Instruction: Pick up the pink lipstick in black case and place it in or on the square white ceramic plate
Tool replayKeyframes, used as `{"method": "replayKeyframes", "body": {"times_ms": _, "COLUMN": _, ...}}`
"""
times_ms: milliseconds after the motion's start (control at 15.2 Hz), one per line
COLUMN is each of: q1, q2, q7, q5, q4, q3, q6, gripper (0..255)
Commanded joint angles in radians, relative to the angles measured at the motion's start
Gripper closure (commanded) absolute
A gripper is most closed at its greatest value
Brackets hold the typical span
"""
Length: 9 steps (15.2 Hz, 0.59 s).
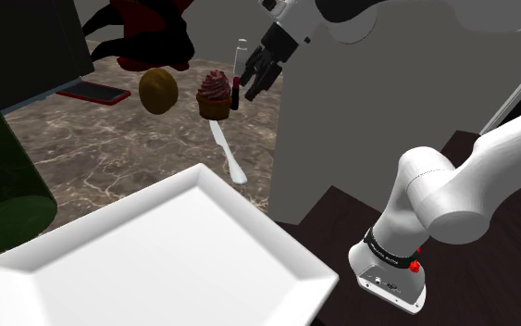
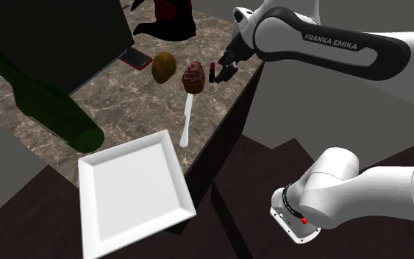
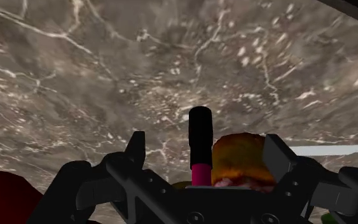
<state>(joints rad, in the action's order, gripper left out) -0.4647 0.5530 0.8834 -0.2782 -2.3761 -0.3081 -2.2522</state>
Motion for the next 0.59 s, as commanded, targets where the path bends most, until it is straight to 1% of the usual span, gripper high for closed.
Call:
{"method": "replayKeyframes", "body": {"times_ms": 0, "q1": -0.016, "q2": -0.021, "q7": 0.021, "q5": -0.016, "q4": -0.007, "q3": -0.005, "q6": -0.032, "gripper": 0}}
{"method": "replayKeyframes", "body": {"times_ms": 264, "q1": -0.036, "q2": -0.061, "q7": 0.036, "q5": -0.039, "q4": -0.028, "q3": -0.006, "q6": -0.094, "gripper": 0}}
{"method": "replayKeyframes", "body": {"times_ms": 528, "q1": -0.035, "q2": -0.061, "q7": 0.036, "q5": -0.039, "q4": -0.028, "q3": -0.006, "q6": -0.094, "gripper": 0}}
